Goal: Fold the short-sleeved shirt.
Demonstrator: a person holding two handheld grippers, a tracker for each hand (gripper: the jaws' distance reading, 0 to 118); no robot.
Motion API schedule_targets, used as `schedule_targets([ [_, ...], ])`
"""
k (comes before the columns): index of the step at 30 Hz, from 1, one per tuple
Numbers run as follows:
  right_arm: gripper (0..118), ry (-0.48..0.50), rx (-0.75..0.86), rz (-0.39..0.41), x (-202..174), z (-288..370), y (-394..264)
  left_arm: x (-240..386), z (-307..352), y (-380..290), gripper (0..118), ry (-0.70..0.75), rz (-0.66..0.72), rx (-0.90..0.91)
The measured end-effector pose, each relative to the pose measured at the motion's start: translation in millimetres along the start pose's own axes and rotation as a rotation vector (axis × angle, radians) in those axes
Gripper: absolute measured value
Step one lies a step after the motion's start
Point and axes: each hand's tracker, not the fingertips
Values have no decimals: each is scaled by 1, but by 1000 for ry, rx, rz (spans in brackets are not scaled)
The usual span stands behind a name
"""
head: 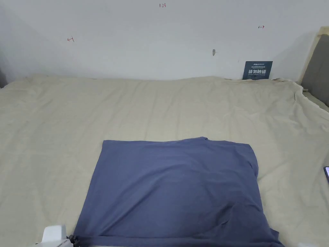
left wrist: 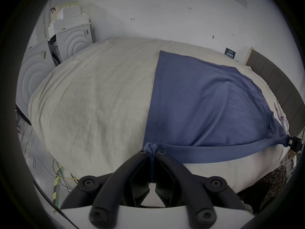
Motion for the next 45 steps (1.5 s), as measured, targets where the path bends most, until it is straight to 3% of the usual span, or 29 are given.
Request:
schedule_targets([
  [6, 1, -72, -117, -35, 0, -39, -13, 14, 4, -6, 3, 16, -2, -9],
  [9, 4, -84, -110, -30, -6, -34, -7, 17, 10, -2, 18, 16, 10, -17],
  [10, 16, -81, -115, -29, -7, -31, -3, 12, 7, -2, 35, 16, 17, -26],
  [11, 35, -81, -116, -23, -8, -26, 2, 12, 11, 0, 54, 15, 26, -33],
  [13, 86, -88, -72, -13, -13, -9, 14, 14, 23, 7, 94, 23, 47, -25],
  [14, 95, -78, -28, 3, -16, 0, 23, 19, 46, 20, 104, 14, 57, 5],
  [17, 95, -69, 120, 33, -30, 37, 56, 29, 87, 44, 109, -22, 72, 184],
  [21, 95, -40, 295, 81, -49, 78, 93, 31, 96, 62, 109, 8, -20, 327],
  [26, 93, -52, 432, 132, -73, 103, 111, 42, 114, 74, 107, 27, -45, 425],
  [28, 83, -65, 449, 150, -81, 106, 111, 43, 118, 73, 98, 16, -54, 460],
  [30, 60, -73, 463, 156, -87, 108, 109, 45, 126, 71, 71, -5, -43, 501],
  [33, 4, -55, 480, 139, -90, 108, 106, 41, 131, 69, 24, -62, -3, 523],
  [34, 0, -67, 495, 134, -92, 109, 104, 38, 128, 69, 2, -75, 0, 528],
  [45, 0, -46, 485, 99, -84, 110, 103, 29, 113, 62, 0, -95, -25, 399],
])
